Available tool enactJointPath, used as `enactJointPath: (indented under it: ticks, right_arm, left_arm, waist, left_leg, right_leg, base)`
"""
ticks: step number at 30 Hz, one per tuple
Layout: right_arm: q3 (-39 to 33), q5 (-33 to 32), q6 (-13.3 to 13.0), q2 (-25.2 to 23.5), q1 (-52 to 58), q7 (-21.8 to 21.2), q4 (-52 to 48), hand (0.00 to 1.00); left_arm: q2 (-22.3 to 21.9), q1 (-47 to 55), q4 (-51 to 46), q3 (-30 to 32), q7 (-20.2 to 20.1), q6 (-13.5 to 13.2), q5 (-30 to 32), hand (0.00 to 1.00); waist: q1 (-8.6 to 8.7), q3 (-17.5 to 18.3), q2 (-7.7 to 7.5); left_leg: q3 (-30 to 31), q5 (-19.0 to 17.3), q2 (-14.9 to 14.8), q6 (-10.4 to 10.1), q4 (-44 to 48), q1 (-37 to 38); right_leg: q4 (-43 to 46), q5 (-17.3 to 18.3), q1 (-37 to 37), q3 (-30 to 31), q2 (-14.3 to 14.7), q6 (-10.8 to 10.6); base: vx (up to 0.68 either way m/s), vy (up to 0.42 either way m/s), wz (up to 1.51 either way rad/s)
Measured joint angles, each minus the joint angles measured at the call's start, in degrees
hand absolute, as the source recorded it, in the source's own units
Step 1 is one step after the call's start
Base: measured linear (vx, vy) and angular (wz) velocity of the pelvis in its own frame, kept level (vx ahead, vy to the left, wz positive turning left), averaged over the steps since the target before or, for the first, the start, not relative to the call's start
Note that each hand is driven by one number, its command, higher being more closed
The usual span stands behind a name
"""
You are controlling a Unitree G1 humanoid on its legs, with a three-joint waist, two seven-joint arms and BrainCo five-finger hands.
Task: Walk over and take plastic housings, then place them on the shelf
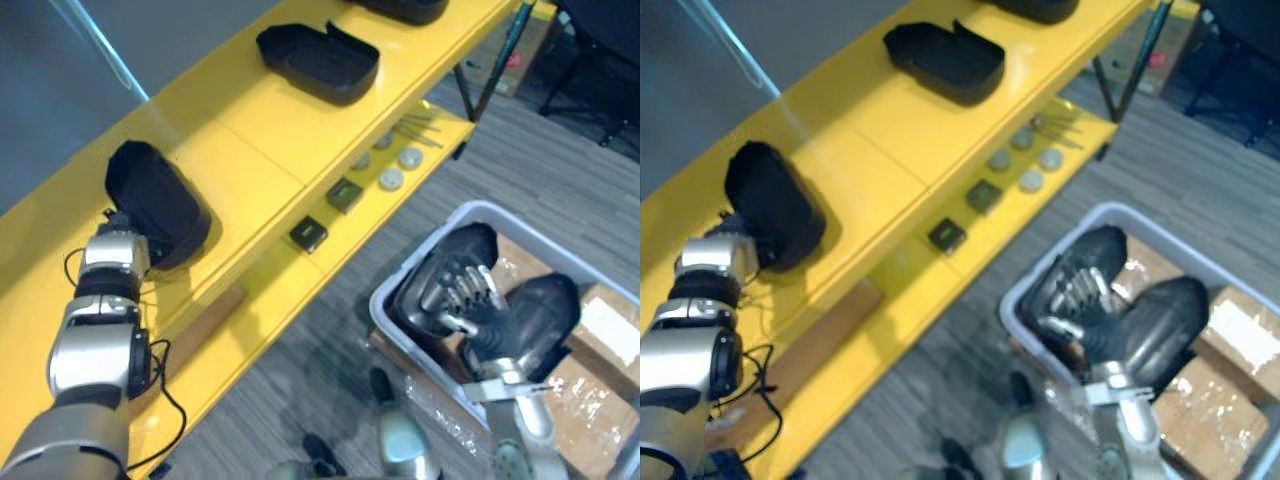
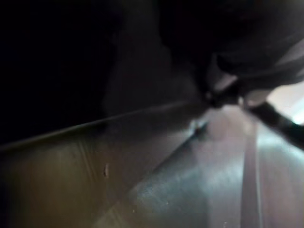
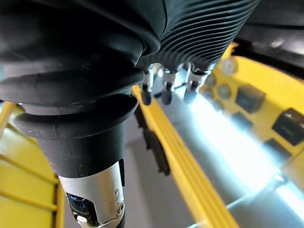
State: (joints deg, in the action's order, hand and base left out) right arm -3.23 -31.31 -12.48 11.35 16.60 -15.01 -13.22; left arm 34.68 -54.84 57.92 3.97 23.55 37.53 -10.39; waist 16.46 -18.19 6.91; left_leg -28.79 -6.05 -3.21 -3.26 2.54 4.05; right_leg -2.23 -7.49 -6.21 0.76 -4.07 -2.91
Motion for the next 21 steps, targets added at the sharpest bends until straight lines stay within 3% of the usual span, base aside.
enactJointPath:
  ticks: [7, 10, 13, 17, 21]
  right_arm:
    - [-0.02, -1.04, 0.04, 0.43, -0.20, -0.07, 0.00, 0.00]
    - [-0.02, -1.25, 0.04, 0.45, 0.06, -0.13, 0.00, 0.00]
    - [-0.04, -1.63, 0.02, 0.46, 0.07, -0.57, 0.00, 0.00]
    - [0.00, -1.64, -0.19, 0.35, 0.18, -2.21, 0.00, 0.00]
    - [0.36, -1.63, -0.39, 0.10, 1.10, -3.68, 0.00, 0.00]
  left_arm:
    - [0.51, 1.01, 0.26, 2.78, 5.89, -3.04, -6.94, 0.00]
    - [0.76, 1.07, 0.83, 4.51, 8.09, -5.70, -11.95, 0.00]
    - [0.76, 1.35, 1.55, 5.04, 12.20, -11.32, -16.86, 0.00]
    - [0.77, 1.51, 1.24, 8.83, 19.62, -18.56, -17.81, 0.00]
    - [0.84, 0.62, -0.86, 9.18, 24.80, -21.90, -15.61, 0.00]
  waist:
    - [0.09, -0.69, 0.30]
    - [0.37, -0.71, 0.29]
    - [0.64, -0.71, 0.28]
    - [1.35, -0.71, 0.28]
    - [1.24, -0.69, 0.26]
  left_leg:
    - [-1.57, -0.38, -0.33, 0.06, -0.13, -0.29]
    - [-1.67, -0.38, -0.25, 0.07, -0.12, -0.20]
    - [-1.66, -0.38, -0.25, 0.07, -0.13, -0.21]
    - [-1.61, -0.35, -0.25, 0.08, -0.22, -0.08]
    - [-1.54, -0.34, -0.22, 0.10, -0.21, 0.01]
  right_leg:
    - [1.59, 0.23, -1.76, 1.11, 0.54, 0.23]
    - [1.79, -0.01, -1.85, 1.30, 0.48, -0.12]
    - [1.79, -0.10, -1.85, 1.30, 0.48, -0.23]
    - [1.79, -0.27, -1.71, 1.27, 0.48, -0.33]
    - [1.71, -0.27, -1.46, 1.06, 0.39, -0.33]
  base:
    - [-0.10, -0.040, -0.07]
    - [-0.05, -0.017, -0.05]
    - [-0.03, -0.014, 0.00]
    - [0.00, 0.000, 0.00]
    - [0.00, -0.003, 0.01]
